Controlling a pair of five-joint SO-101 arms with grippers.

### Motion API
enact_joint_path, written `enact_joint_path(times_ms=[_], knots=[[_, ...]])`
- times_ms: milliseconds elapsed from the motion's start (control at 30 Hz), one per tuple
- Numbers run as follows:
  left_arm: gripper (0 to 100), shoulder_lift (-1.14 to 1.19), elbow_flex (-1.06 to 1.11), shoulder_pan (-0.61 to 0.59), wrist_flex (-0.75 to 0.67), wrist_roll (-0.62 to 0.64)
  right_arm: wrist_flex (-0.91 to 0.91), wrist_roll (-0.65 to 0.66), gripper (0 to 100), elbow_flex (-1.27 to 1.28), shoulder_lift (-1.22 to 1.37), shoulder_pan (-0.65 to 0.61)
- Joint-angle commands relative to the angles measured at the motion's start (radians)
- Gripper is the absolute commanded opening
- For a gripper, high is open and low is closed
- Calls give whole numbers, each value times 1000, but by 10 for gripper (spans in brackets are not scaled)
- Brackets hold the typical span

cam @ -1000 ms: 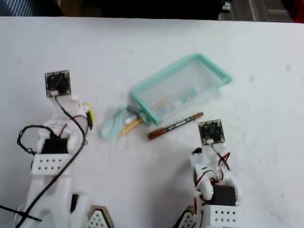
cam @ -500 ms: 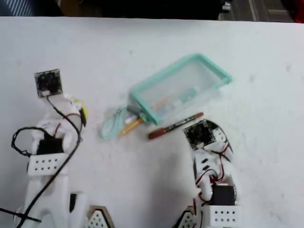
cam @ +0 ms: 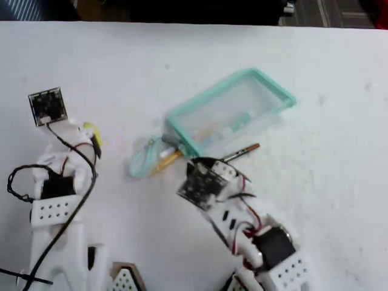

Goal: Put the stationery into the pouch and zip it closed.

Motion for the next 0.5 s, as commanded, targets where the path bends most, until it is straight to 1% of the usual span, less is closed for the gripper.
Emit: enact_joint_path(times_ms=[0,67,167,267,400,467], knots=[[98,10,-51,-7,-29,12,10,-17,22,-272,358,-42],[98,7,-37,-7,-38,12,50,-18,22,-405,533,-54],[98,5,-8,-8,-94,32,110,-12,22,-572,797,-68],[98,5,8,-8,-120,44,114,-11,22,-697,1036,-70],[98,5,11,-8,-121,46,110,-9,22,-856,1293,-39],[98,5,11,-8,-121,46,111,25,31,-925,1386,-10]])
